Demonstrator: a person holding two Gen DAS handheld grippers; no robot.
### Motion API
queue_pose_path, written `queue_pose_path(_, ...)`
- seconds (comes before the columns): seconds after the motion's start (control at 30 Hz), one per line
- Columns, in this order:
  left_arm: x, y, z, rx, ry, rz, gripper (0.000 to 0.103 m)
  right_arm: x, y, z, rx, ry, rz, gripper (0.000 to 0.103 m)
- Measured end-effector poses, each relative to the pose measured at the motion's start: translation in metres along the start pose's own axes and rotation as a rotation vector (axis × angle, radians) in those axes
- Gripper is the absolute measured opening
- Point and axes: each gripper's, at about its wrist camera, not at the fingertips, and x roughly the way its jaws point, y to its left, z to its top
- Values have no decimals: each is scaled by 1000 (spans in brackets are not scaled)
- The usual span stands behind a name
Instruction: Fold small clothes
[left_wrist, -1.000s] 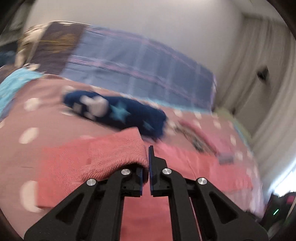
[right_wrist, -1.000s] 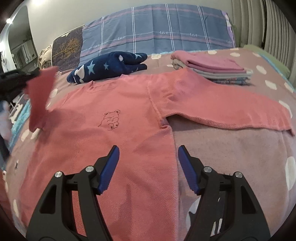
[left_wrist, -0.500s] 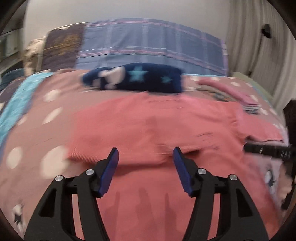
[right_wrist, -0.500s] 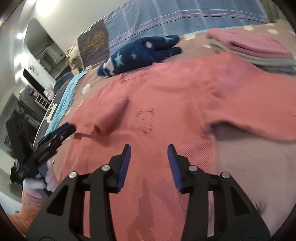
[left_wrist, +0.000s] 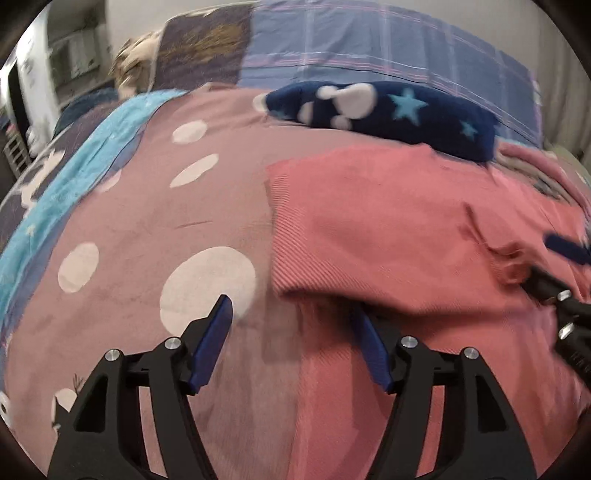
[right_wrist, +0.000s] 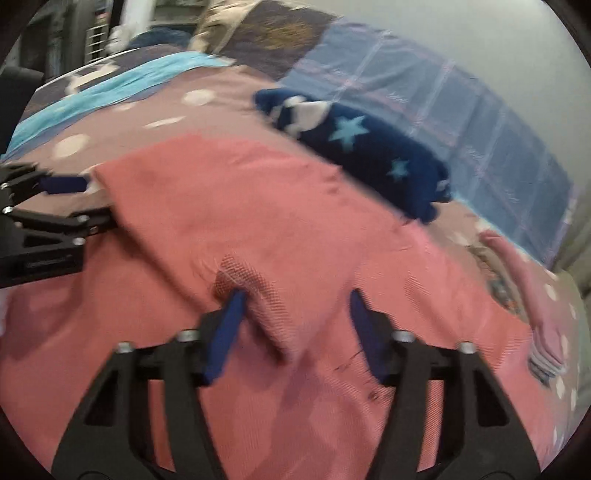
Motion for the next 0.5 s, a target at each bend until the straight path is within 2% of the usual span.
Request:
queue_pose_path(0.07, 4, 2, -1, -39, 2, 5, 67, -1, -32, -7, 161, 8, 27, 32)
queue_pose_path(0.13, 7, 4, -5, -54, 7, -4, 67, -10, -83, -33, 399, 30, 99, 29)
queue_pose_path(0.23, 7, 4, -5, -58, 3, -4, 67, -13, -142, -77, 650, 97, 204, 27)
queue_pose_path(0.33, 6, 0, -6, -45, -3, 10, 67, -11, -172, -107, 806, 141, 356, 29)
queue_pose_path(0.4, 6, 0, -7, -43, -4, 13, 67, -8, -180, -113, 848, 149, 445, 38)
queue_pose_path(0.47, 7, 0, -7, -45, -2, 10, 67, 0, -182, -106, 846, 144, 454, 46)
queue_pose_path(0.5, 7, 0, -7, -45, -1, 10, 67, 5, -182, -104, 850, 150, 456, 46)
